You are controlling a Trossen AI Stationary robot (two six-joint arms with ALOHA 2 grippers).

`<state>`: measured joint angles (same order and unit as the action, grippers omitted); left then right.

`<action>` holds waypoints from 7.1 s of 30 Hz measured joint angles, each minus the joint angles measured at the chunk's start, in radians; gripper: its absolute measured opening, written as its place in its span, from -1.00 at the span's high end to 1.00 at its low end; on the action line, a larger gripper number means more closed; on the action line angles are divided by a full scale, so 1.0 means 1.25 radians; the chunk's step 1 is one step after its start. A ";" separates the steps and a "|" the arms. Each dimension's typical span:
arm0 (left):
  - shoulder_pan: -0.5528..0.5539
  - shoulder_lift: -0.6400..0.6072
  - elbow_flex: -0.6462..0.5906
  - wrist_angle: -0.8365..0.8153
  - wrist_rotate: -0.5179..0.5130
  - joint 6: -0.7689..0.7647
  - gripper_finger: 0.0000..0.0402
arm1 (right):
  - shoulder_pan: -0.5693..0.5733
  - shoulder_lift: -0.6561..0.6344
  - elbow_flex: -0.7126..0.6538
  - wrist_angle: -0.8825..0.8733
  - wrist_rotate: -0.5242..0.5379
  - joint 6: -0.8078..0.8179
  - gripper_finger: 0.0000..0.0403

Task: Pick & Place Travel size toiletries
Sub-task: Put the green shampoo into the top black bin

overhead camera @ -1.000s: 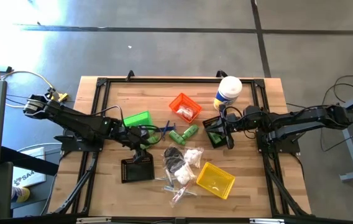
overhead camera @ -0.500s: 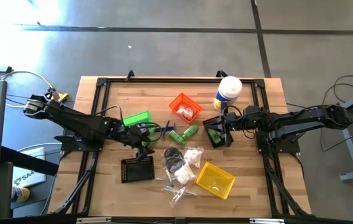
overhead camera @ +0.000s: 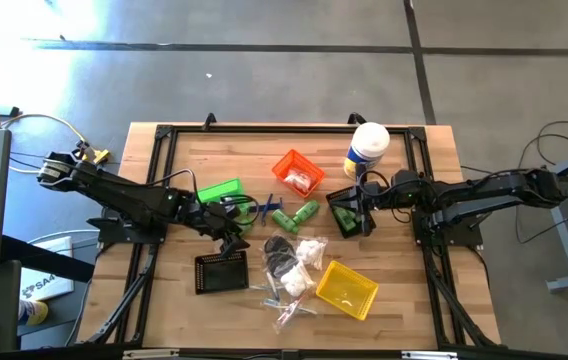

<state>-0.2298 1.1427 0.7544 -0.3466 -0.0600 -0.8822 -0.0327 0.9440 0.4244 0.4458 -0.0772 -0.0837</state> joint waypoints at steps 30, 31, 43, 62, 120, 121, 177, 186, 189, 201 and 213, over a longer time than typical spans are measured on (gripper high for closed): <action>-0.063 0.095 0.000 0.042 -0.030 -0.095 -0.57 | 0.000 0.000 0.000 -0.002 -0.003 0.004 0.99; -0.063 0.099 0.000 0.036 -0.034 -0.093 -0.57 | 0.000 0.000 0.000 -0.002 -0.003 0.001 0.99; -0.063 0.178 0.001 0.003 -0.064 -0.017 -0.57 | 0.000 0.000 0.000 -0.005 -0.003 0.000 0.99; -0.063 0.210 0.108 -0.169 -0.192 -0.016 -0.36 | 0.000 0.000 0.000 -0.030 -0.003 0.000 0.99; -0.062 0.360 0.209 -0.164 -0.255 0.362 -0.36 | 0.000 0.000 0.000 -0.037 0.000 0.005 0.99; -0.059 0.360 0.219 -0.180 -0.260 0.385 -0.36 | 0.000 0.000 0.000 -0.037 -0.001 0.007 0.99; -0.078 0.333 0.239 -0.042 -0.155 0.333 -0.36 | 0.000 0.000 0.000 -0.043 -0.006 0.007 0.99; -0.078 0.333 0.239 -0.042 -0.158 0.412 -0.36 | 0.000 0.000 0.000 -0.043 0.000 0.006 0.99; -0.078 0.333 0.239 -0.049 -0.161 0.507 -0.36 | 0.000 0.000 0.000 -0.043 0.000 0.006 0.99; -0.076 0.163 0.087 0.012 -0.165 0.613 -0.36 | 0.000 0.000 0.000 -0.041 -0.001 0.006 0.99; 0.005 -0.063 -0.077 0.005 -0.162 0.635 -0.36 | 0.000 0.000 0.000 -0.035 0.021 0.042 0.99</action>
<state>-0.2238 1.0633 0.6580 -0.3407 -0.2628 -0.0883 -0.0328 0.9440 0.4240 0.4019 -0.0506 -0.0308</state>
